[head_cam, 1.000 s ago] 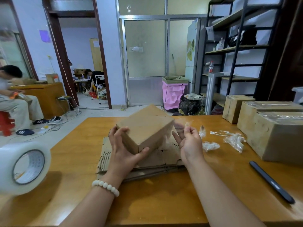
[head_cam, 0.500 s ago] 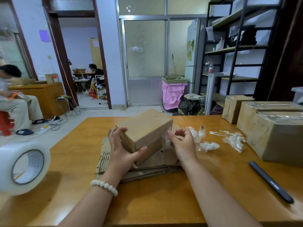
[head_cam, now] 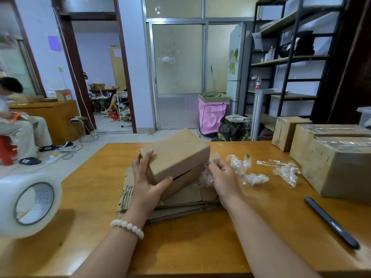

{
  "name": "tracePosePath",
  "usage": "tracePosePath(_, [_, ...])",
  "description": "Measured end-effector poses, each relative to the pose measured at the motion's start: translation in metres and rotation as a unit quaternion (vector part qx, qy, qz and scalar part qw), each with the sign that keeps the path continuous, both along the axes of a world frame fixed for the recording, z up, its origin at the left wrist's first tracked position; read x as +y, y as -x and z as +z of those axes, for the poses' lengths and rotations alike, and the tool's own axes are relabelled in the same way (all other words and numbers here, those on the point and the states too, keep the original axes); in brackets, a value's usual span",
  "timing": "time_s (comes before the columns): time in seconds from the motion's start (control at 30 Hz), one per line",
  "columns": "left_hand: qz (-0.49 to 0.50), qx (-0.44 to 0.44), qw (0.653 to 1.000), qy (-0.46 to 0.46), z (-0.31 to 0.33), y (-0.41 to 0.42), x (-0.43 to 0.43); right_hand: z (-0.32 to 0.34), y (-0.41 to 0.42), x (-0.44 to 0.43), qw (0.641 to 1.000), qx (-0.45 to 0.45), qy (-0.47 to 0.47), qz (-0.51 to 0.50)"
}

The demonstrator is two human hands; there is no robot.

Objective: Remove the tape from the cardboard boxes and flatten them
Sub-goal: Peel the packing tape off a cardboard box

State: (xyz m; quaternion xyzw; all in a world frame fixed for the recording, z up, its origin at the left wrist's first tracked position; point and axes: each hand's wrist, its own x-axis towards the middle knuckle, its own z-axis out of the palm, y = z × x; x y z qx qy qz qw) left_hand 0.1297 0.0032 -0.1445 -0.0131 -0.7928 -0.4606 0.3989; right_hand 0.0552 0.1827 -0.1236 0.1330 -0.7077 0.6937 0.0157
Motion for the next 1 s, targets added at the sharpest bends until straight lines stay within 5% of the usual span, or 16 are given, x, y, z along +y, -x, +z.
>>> tracePosePath(0.17, [0.003,0.005,1.000,-0.020,0.000,-0.001,0.003,0.002,0.000,0.002,0.987,-0.080,0.121,0.063])
tracePosePath(0.37, [0.093,-0.006,0.994,-0.058,-0.004,0.014,-0.005,0.003,-0.003,0.000,0.997,0.057,0.058,-0.013])
tracePosePath(0.67, [0.123,-0.016,0.985,0.123,-0.016,0.018,0.000,-0.001,-0.027,-0.010,0.971,0.233,-0.024,0.054])
tracePosePath(0.8, [0.200,-0.013,0.961,0.192,-0.015,0.018,0.002,-0.003,-0.017,-0.008,0.979,0.185,-0.009,0.086])
tracePosePath(1.0, [0.209,-0.012,0.967,0.149,-0.011,0.014,0.000,0.007,-0.016,0.001,0.973,0.061,0.119,0.186])
